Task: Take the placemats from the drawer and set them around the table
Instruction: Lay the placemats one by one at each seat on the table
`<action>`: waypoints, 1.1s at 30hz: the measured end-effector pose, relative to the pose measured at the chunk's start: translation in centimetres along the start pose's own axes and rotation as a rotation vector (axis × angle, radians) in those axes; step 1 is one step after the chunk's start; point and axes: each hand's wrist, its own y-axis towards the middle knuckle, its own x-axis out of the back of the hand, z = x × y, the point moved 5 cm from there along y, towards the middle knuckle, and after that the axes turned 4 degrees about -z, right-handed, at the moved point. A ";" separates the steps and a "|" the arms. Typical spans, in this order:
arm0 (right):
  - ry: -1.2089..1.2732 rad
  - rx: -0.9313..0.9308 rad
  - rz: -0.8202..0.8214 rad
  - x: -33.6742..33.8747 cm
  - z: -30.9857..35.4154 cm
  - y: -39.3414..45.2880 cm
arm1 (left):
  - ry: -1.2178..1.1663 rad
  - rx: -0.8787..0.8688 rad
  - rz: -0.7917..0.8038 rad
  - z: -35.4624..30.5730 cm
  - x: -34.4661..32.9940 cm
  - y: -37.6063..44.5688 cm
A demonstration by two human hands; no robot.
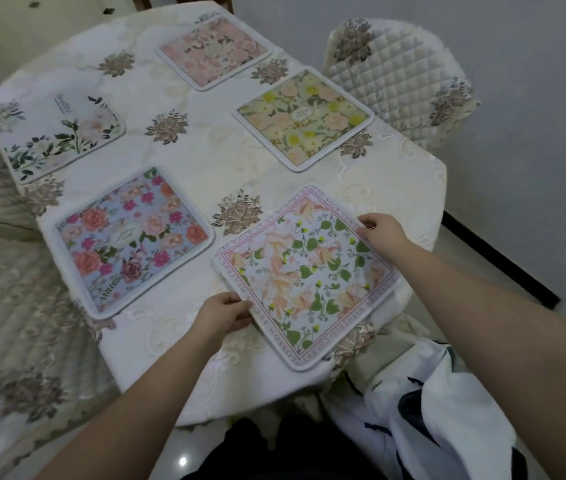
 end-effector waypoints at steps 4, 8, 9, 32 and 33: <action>-0.004 0.008 -0.013 -0.5 -0.2 0.9 | 0.007 -0.011 0.004 -0.1 0.1 0.0; -0.024 0.018 -0.028 -1.0 -0.5 1.3 | -0.029 -0.043 -0.037 -0.3 -0.1 -0.3; -0.039 0.028 -0.036 -1.1 -0.6 1.3 | -0.035 -0.050 -0.048 -0.3 -0.1 -0.4; -0.356 0.478 -0.155 -6.9 2.6 -1.5 | 0.363 -0.384 -0.309 -3.5 0.3 -1.8; -0.359 0.504 -0.127 -7.7 3.3 -1.7 | 0.378 -0.411 -0.303 -3.9 0.0 -1.4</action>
